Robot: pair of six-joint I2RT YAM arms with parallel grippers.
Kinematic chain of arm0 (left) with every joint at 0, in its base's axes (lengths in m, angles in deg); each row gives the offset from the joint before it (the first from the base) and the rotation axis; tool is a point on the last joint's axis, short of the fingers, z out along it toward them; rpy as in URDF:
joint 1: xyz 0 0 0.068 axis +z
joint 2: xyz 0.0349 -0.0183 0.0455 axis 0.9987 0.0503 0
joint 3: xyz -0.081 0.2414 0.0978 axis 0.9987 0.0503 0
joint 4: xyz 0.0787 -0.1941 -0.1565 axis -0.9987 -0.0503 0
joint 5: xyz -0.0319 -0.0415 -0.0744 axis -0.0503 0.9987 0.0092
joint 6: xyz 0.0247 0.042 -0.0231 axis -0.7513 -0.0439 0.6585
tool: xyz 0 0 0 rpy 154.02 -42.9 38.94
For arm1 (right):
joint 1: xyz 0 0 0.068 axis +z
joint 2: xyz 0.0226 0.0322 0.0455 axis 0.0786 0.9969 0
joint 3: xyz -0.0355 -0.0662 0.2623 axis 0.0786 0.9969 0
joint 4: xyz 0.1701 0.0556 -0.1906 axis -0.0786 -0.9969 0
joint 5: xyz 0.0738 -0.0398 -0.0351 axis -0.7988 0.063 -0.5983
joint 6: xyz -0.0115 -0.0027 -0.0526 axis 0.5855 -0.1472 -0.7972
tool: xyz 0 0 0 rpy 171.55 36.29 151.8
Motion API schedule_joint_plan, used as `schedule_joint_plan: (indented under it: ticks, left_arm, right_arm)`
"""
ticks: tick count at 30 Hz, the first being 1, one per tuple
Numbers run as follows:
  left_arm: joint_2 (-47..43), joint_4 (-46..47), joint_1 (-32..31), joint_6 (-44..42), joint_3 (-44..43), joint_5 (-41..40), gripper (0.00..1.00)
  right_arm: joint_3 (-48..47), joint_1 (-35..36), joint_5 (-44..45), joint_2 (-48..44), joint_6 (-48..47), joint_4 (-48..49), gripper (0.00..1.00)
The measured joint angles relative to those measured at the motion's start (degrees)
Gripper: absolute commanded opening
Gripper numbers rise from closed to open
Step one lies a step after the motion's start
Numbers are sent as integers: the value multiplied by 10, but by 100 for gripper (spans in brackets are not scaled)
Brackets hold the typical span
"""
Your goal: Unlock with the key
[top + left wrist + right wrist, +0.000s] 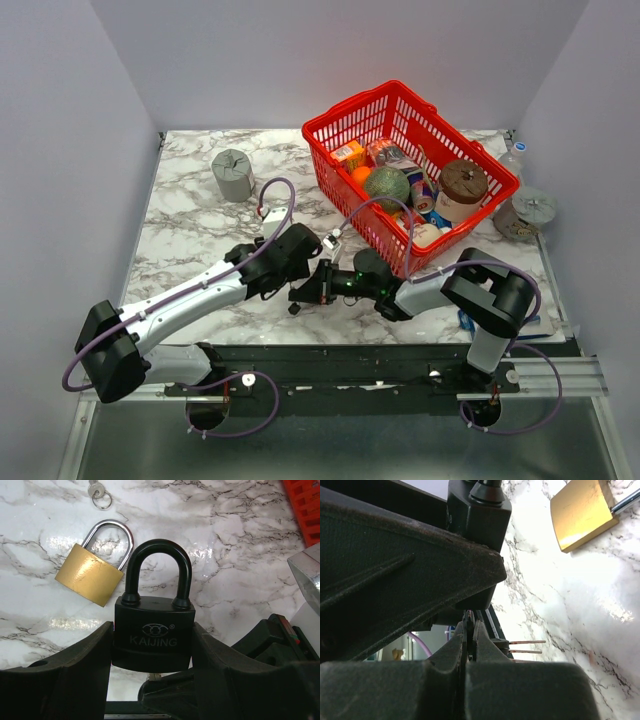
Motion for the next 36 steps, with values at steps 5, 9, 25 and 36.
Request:
schedule_joint_plan:
  ticks: [5,9,25,36]
  left_arm:
    - [-10,16,3,-4,11,-9,0]
    - [-17,29,7,-4,20,-12,0]
    - [-48,76,14,-3,56,-18,0]
    - [-63,126,17,12,87,-17,0]
  right_arm:
    - [-14,-2,4,0,-5,-19,1]
    - [-23,-2,10,0,-17,-32,1]
    - [-42,-2,22,4,-52,-47,1]
    - [-42,-17,7,6,-67,-48,1]
